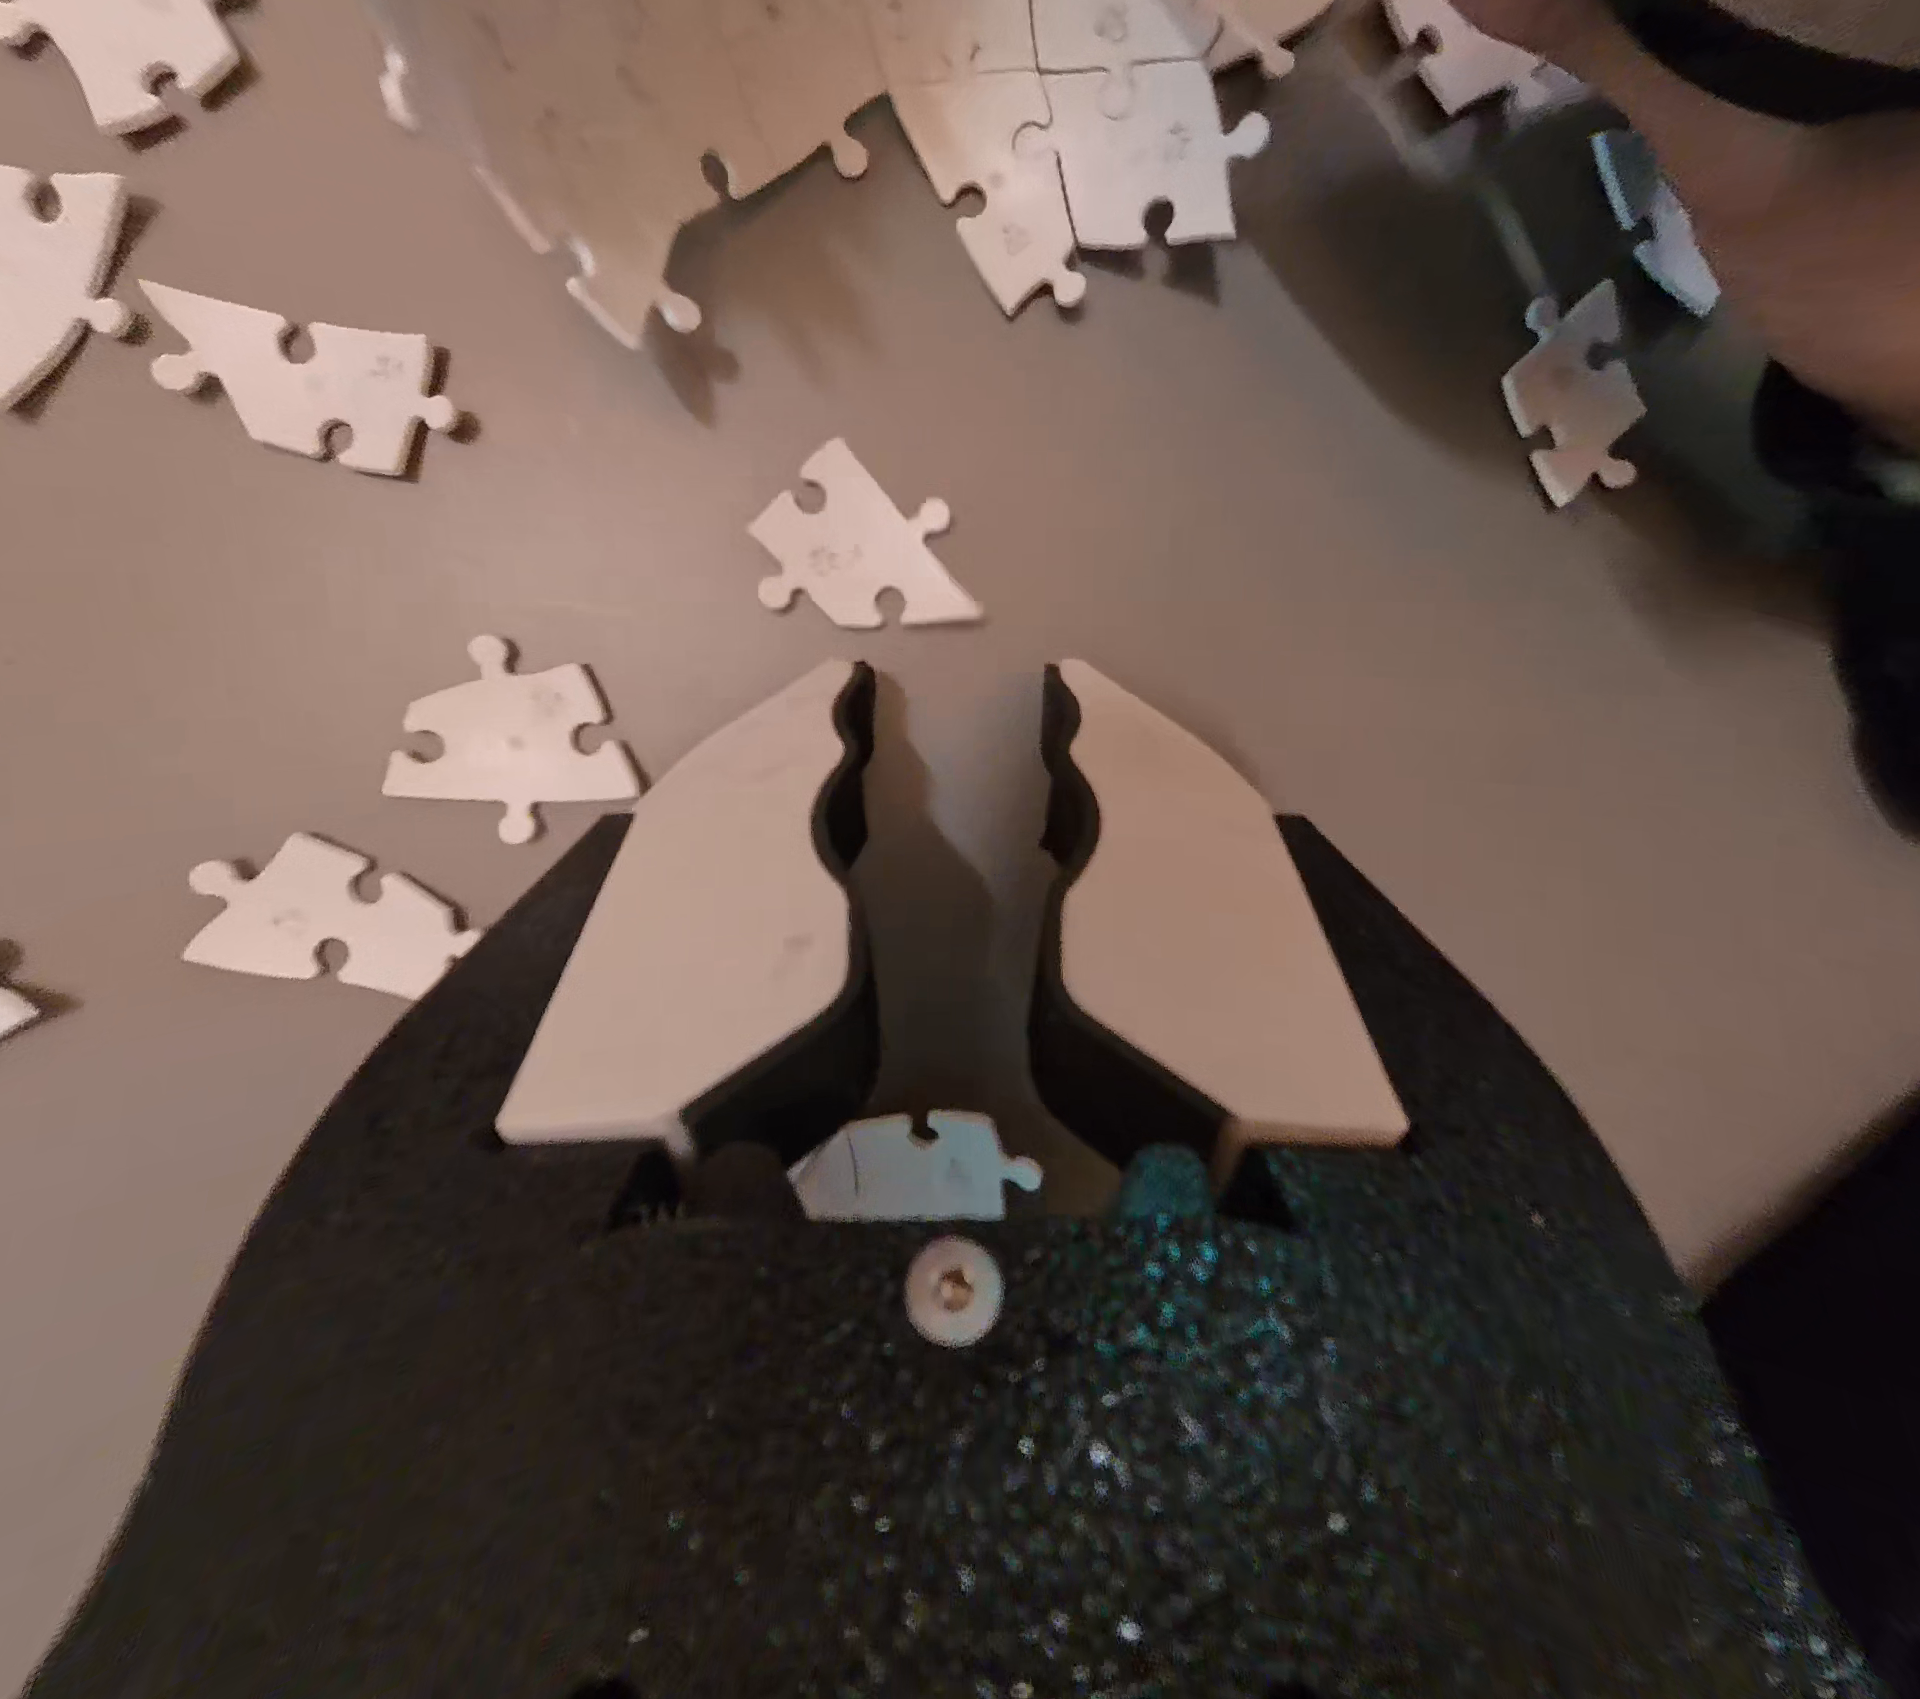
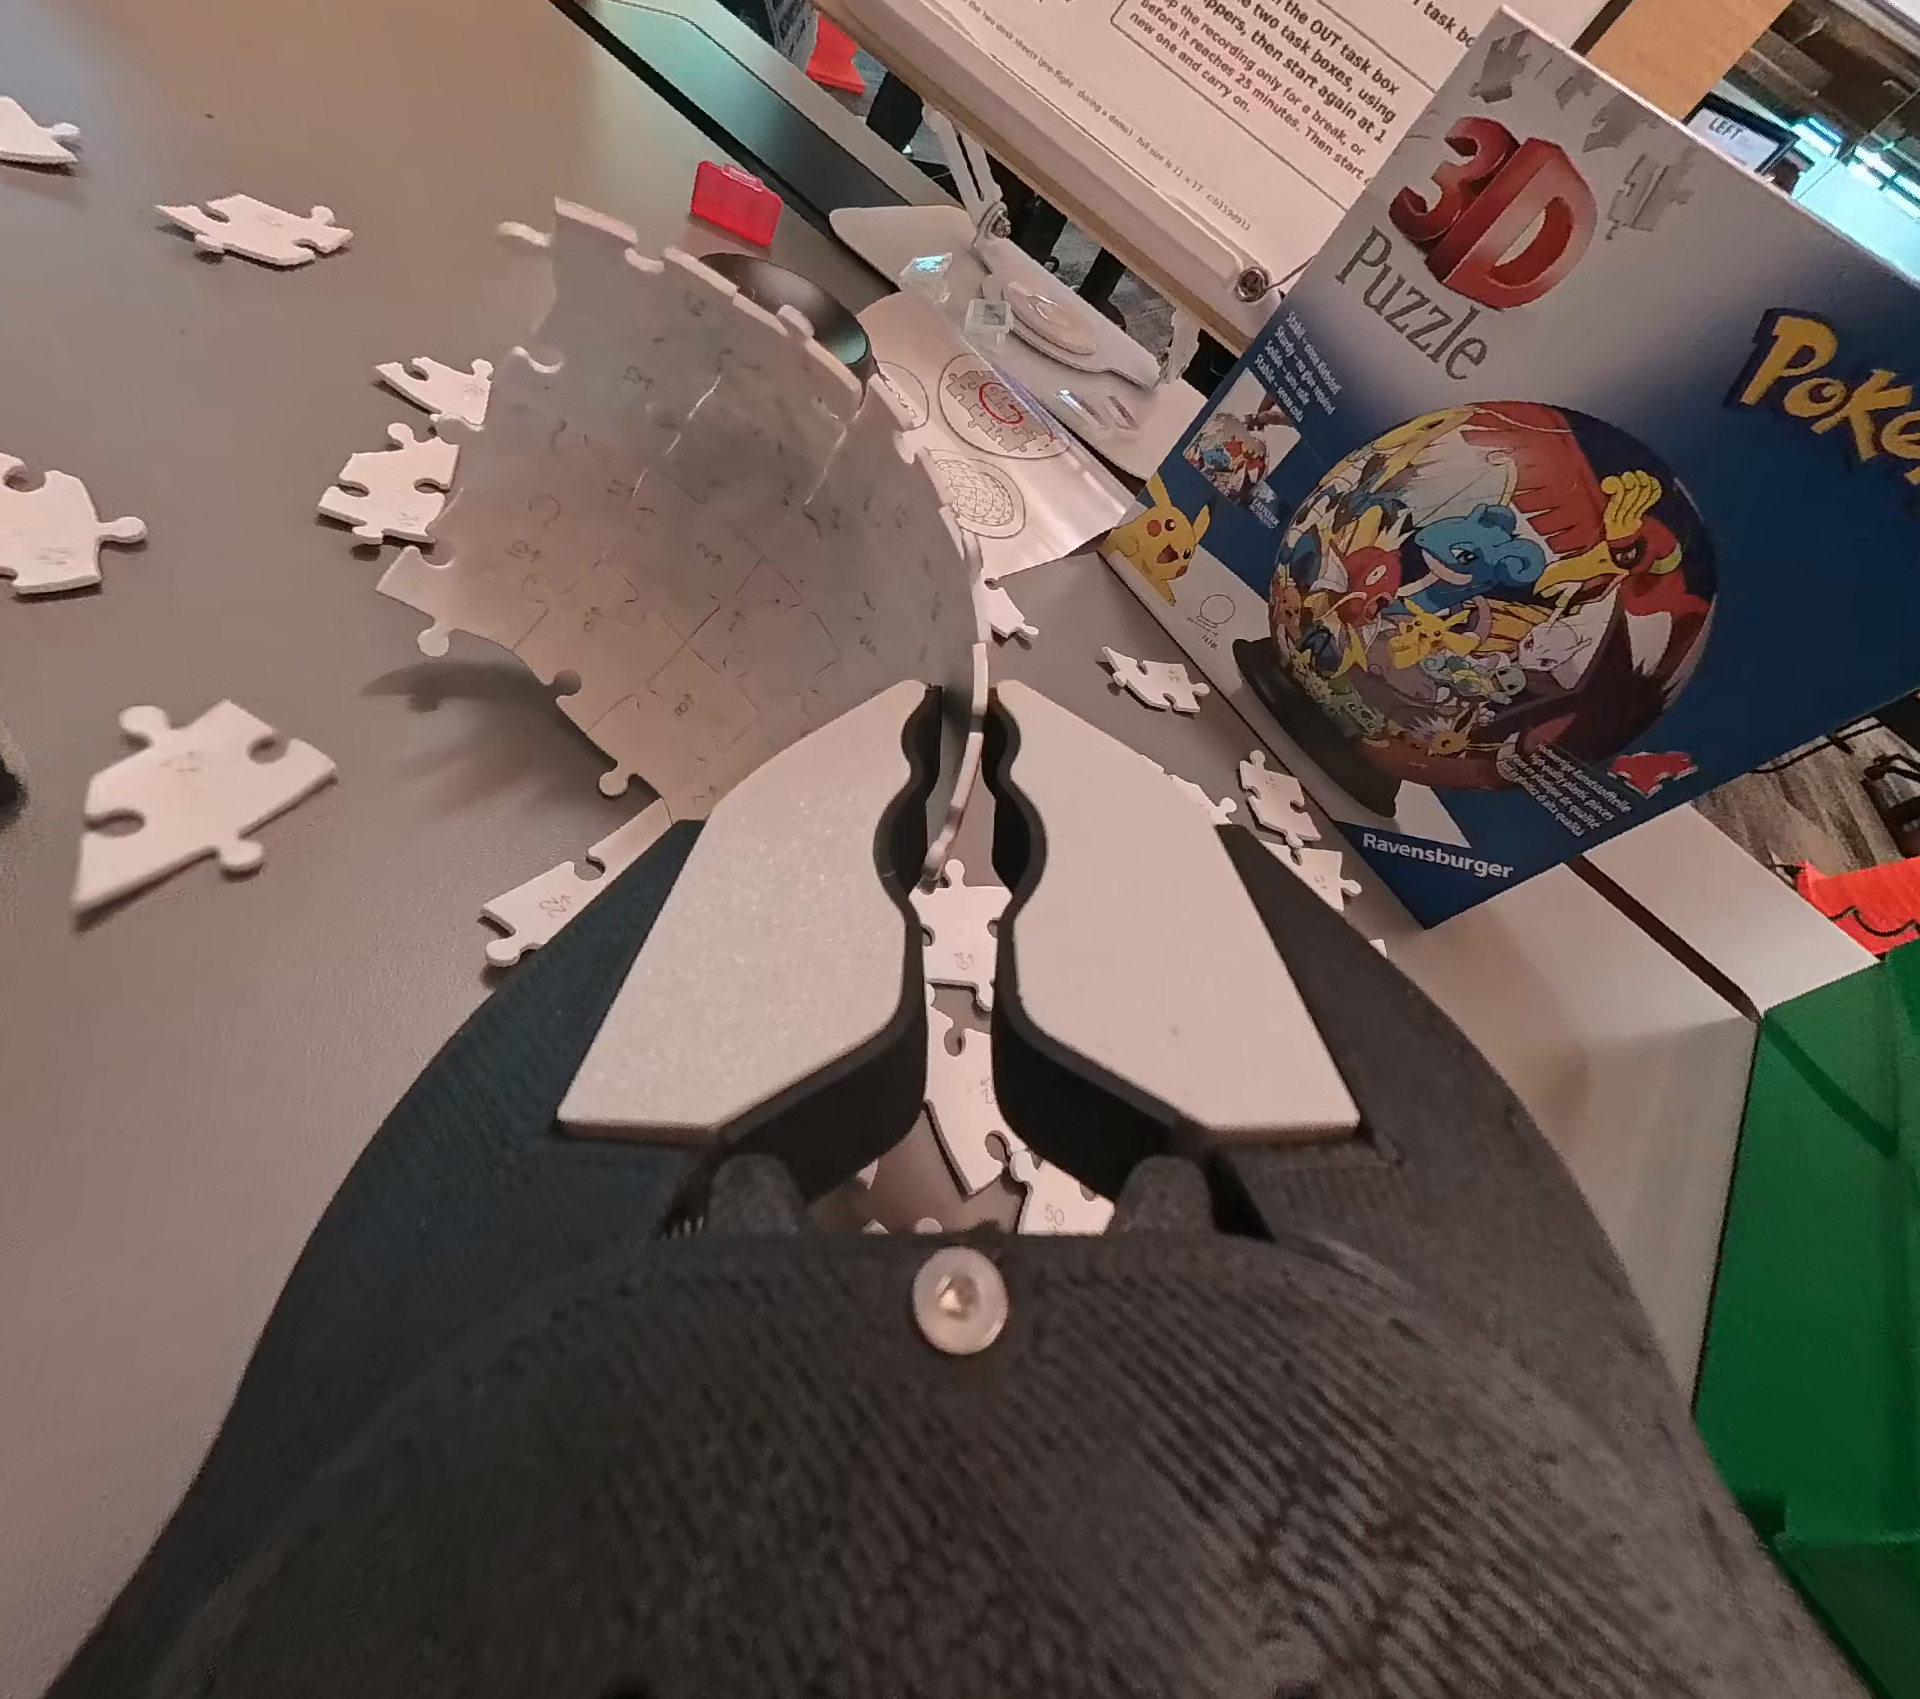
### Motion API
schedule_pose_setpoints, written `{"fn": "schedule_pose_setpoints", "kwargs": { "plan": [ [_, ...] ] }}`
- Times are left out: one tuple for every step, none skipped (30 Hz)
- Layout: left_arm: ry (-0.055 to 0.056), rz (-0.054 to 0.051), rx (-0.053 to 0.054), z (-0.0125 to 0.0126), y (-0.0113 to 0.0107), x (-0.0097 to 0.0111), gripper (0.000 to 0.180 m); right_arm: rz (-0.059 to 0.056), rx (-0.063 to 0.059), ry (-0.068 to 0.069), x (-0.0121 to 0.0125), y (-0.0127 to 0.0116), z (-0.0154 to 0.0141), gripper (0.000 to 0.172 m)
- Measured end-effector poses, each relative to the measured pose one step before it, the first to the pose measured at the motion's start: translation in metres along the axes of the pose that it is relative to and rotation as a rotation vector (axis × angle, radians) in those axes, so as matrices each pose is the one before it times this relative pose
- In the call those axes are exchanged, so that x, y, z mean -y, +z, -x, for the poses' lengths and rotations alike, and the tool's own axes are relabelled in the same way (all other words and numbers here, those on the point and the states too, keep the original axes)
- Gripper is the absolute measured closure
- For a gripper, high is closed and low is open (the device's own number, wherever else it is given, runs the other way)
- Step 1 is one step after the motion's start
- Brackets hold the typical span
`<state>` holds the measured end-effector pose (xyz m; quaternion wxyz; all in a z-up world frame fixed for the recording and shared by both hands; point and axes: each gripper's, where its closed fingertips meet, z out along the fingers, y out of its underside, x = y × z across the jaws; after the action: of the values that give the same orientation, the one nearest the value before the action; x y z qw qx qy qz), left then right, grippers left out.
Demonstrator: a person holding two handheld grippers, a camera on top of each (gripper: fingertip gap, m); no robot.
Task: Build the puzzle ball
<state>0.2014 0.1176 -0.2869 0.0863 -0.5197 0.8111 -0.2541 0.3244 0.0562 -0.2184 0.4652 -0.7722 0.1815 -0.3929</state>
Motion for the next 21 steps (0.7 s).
{"fn": "schedule_pose_setpoints", "kwargs": {
  "plan": [
    [0.0166, -0.0005, 0.0289, 0.00327, 0.0004, -0.00056, 0.151, -0.0007, 0.0006, -0.0011, 0.00015, 0.00003, 0.00013, 0.165],
    [0.0101, -0.0145, 0.0493, 0.00721, 0.00103, 0.00166, 0.151, -0.0015, 0.0015, 0.0011, 0.00032, 0.0, 0.00012, 0.165],
    [-0.0016, -0.0271, 0.041, 0.0067, 0.00113, 0.00375, 0.151, -0.0004, 0.001, 0.0015, 0.00013, 0.0, 0.00019, 0.165],
    [-0.0071, -0.0234, 0.0131, 0.00295, 0.00172, 0.00323, 0.151, -0.0002, 0.0005, -0.0001, 0.00012, -0.00001, 0.00001, 0.165],
    [-0.0052, -0.0012, -0.009, -0.00017, 0.00258, 0.00012, 0.152, -0.0007, 0.0, -0.0013, 0.00016, -0.00004, 0.00009, 0.165],
    [0.0034, -0.0092, -0.0022, 0.00037, 0.0012, 0.00166, 0.162, -0.0006, 0.0, -0.001, 0.00016, -0.00013, 0.00018, 0.165],
    [0.0097, -0.0017, 0.0004, 0.0, 0.00061, 0.00056, 0.163, -0.0008, 0.0003, -0.001, 0.00012, -0.0001, 0.00009, 0.165],
    [0.0094, -0.0017, 0.0005, 0.0, 0.00031, 0.00049, 0.163, 0.0, 0.0003, -0.0014, 0.0001, -0.00018, 0.00003, 0.165],
    [0.0032, -0.002, -0.0014, 0.00004, 0.00027, 0.00044, 0.163, -0.0007, 0.0007, -0.0009, 0.0001, -0.00003, 0.00009, 0.165],
    [-0.0002, -0.001, -0.0047, 0.00008, 0.00021, 0.00016, 0.163, -0.001, 0.0009, 0.0009, 0.00022, 0.00005, 0.00013, 0.165],
    [0.0029, -0.0004, -0.0057, 0.00023, 0.00009, -0.00002, 0.164, -0.0001, 0.0008, 0.0009, 0.0001, -0.00002, 0.00013, 0.165],
    [0.0078, -0.0003, -0.004, 0.0004, -0.00008, -0.0001, 0.164, 0.0001, 0.0002, -0.001, 0.00008, -0.00003, -0.00009, 0.165],
    [0.0079, 0.0002, 0.0033, 0.0014, -0.00028, -0.00022, 0.164, 0.0003, -0.0006, -0.0015, -0.00007, -0.00002, -0.00001, 0.165],
    [0.0051, 0.0018, 0.0147, 0.00316, -0.00043, -0.00029, 0.164, 0.0004, -0.0002, -0.0001, -0.00015, 0.00007, -0.00005, 0.165],
    [0.0016, 0.002, 0.024, 0.00453, -0.0005, -0.00039, 0.164, -0.0002, 0.0005, 0.0009, -0.00008, -0.00011, 0.00001, 0.165],
    [-0.001, 0.0021, 0.0205, 0.00412, -0.00037, -0.00048, 0.164, -0.0008, 0.0009, 0.0005, 0.00014, -0.00003, 0.00005, 0.165],
    [-0.0031, 0.0031, 0.0106, 0.00248, -0.00062, -0.00074, 0.162, 0.0001, 0.0003, -0.0007, 0.0, -0.00008, 0.00006, 0.165],
    [-0.001, 0.0015, -0.004, 0.00032, -0.00072, -0.00064, 0.159, 0.0003, -0.0007, -0.0016, 0.00007, 0.00002, -0.00002, 0.165],
    [-0.0014, -0.0008, -0.0086, -0.00071, -0.00075, -0.00041, 0.156, 0.0003, -0.0005, -0.0015, -0.00001, 0.00004, 0.00007, 0.165],
    [-0.005, 0.0008, -0.0034, -0.0001, -0.00035, -0.00041, 0.153, -0.0005, 0.0, -0.0007, 0.00007, -0.00004, 0.00002, 0.165],
    [-0.0061, 0.0027, -0.0029, -0.00017, 0.00022, -0.00033, 0.15, -0.0009, 0.0004, 0.001, 0.00021, -0.00004, 0.00014, 0.165]
  ]
}}
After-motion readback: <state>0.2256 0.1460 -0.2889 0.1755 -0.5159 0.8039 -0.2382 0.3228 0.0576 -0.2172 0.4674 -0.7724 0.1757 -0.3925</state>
